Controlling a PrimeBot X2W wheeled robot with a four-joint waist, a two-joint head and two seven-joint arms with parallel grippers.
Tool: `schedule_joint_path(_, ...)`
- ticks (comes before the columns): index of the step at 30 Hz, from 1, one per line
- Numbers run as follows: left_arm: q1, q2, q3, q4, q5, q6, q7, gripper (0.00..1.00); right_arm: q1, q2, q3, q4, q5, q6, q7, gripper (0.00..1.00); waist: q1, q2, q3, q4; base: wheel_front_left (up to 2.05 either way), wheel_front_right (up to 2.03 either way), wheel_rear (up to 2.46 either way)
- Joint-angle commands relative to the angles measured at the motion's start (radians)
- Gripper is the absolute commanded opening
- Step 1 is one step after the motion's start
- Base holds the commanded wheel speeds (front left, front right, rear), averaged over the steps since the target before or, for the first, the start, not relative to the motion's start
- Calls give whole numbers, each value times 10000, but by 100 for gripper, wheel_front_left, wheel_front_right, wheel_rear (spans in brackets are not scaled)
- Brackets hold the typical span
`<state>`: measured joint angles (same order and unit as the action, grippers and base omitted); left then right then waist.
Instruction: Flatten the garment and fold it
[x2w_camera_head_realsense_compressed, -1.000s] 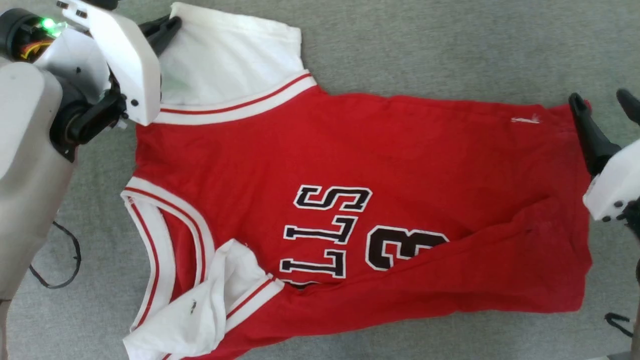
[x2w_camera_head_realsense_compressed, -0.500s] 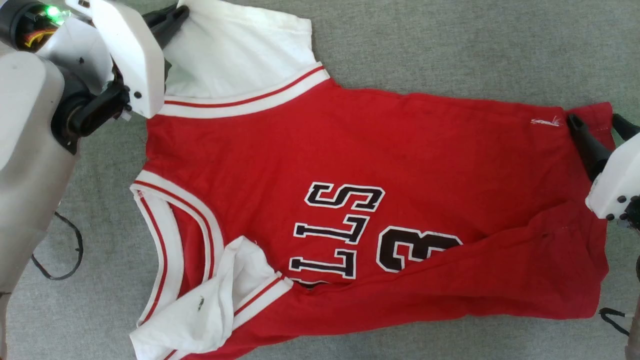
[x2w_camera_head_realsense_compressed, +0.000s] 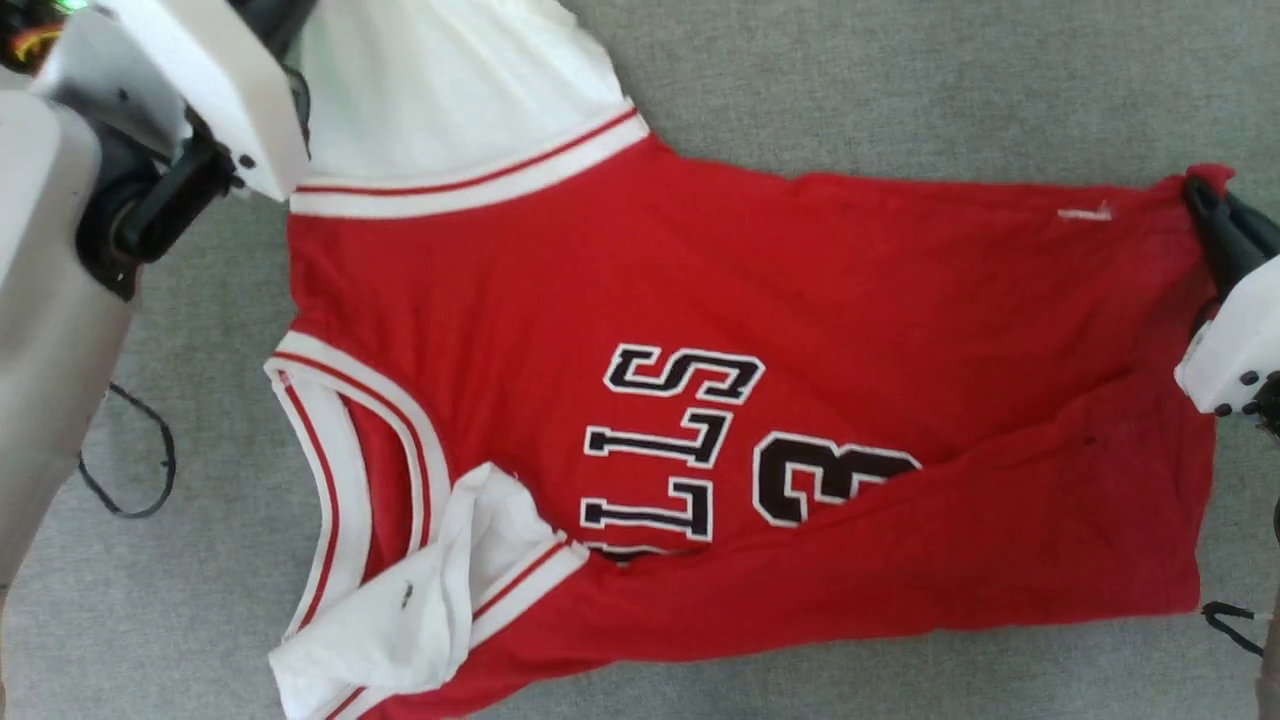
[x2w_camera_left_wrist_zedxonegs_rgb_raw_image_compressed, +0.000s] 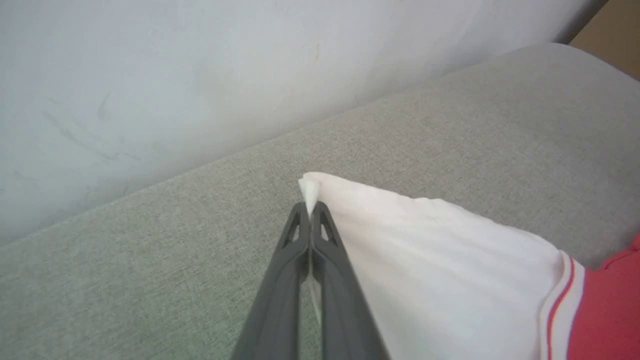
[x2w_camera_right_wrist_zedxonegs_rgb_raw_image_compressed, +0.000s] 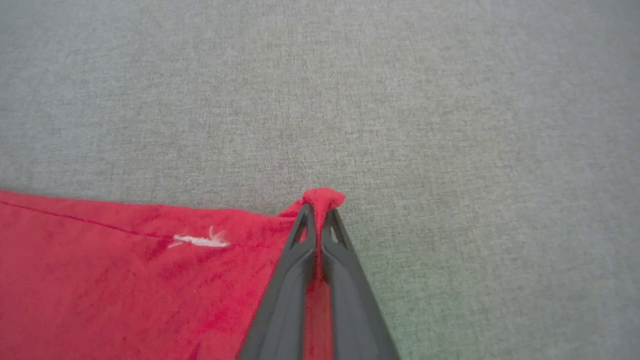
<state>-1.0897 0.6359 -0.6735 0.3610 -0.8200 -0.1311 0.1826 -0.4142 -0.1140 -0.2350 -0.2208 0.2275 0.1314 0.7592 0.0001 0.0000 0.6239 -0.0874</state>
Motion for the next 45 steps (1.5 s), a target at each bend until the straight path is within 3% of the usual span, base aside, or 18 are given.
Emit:
schedule_joint_path(1,248,84,134,-156,-112,4,-418,0,-90,-98,38,38,85,-7,-258,0,-1,0,-213,93,0,0,0)
schedule_joint_path(10,2121,675,610,-1801,-682,57,-2265,0,670,-492,56,16,600,-7,-1365,0,-1,0,-1148,514,0,0,0)
schedule_joint_path(23,5510,1613,1405,-4551,-1847,925,-3583,0,2218,-588,-384,-39,1307,-7,-2219,0,-1,0,-2257,963,0,0,0)
schedule_joint_path(31,7734,2320,1510,-5925,-2932,1359,-3537,0,3315,-331,-676,71,1723,-7,-2315,0,-1,0,-2987,1027,0,0,0)
schedule_joint_path(36,8976,2707,1354,-6544,-3917,1395,-3131,0,3951,-279,-794,116,1960,-7,-2074,0,-1,0,-3210,1051,0,0,0)
schedule_joint_path(45,9897,3019,726,-6444,-4628,1512,-2145,0,4473,-198,-756,234,1677,-7,-1313,0,-1,0,-3201,1013,0,0,0)
